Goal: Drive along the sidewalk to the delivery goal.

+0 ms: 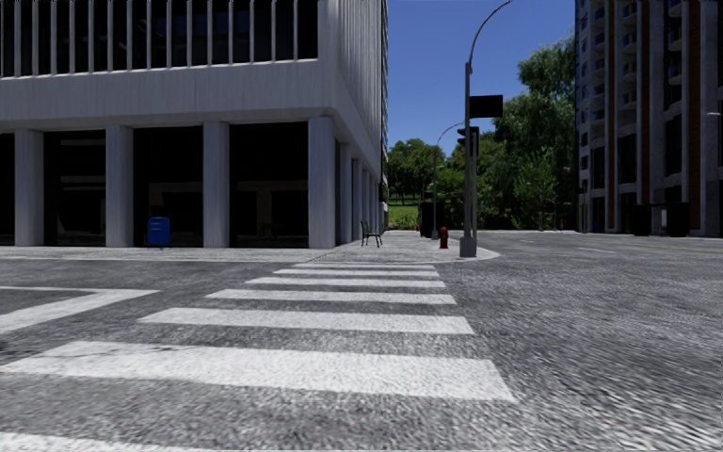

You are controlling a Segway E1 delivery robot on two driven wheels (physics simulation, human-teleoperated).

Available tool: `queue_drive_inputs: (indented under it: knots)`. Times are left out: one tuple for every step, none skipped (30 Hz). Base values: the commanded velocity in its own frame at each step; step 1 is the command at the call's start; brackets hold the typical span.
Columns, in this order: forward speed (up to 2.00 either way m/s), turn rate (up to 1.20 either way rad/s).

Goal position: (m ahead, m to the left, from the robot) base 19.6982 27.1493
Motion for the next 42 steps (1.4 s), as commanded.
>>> queue_drive_inputs:
  knots:
    - [1.63,0.0]
    - [1.52,0.0]
    - [1.43,0.0]
    - [1.43,0.0]
    - [1.37,0.0]
    - [1.3,0.0]
    - [1.27,0.0]
    - [1.27,0.0]
    - [1.26,0.0]
    - [1.26,0.0]
    - [1.26,0.0]
    - [1.26,0.0]
    - [1.26,0.0]
    - [1.26,0.0]
    - [1.26,0.0]
    - [1.26,0.0]
    - [1.26,0.0]
    - [1.26,0.0]
    - [1.26,0.0]
    - [1.26,0.0]
    - [1.26,0.0]
    - [1.26,0.0]
    - [1.26,0.0]
    - [1.27,0.0]
    - [1.28,0.0]
    - [1.3,0.0]
    - [1.3,0.0]
    - [1.32,0.0]
    - [1.34,0.0]
    - [1.36,0.0]
    - [1.37,0.0]
    - [1.37,0.0]
    - [1.43,0.0]
    - [2.0,0.0]
    - [2.0,0.0]
    - [2.0,0.0]
    - [2.0,0.0]
    - [2.0,0.0]
    - [2.0,0.0]
    - [2.0,0.0]
    - [2.0,0.0]
    - [2.0,0.0]
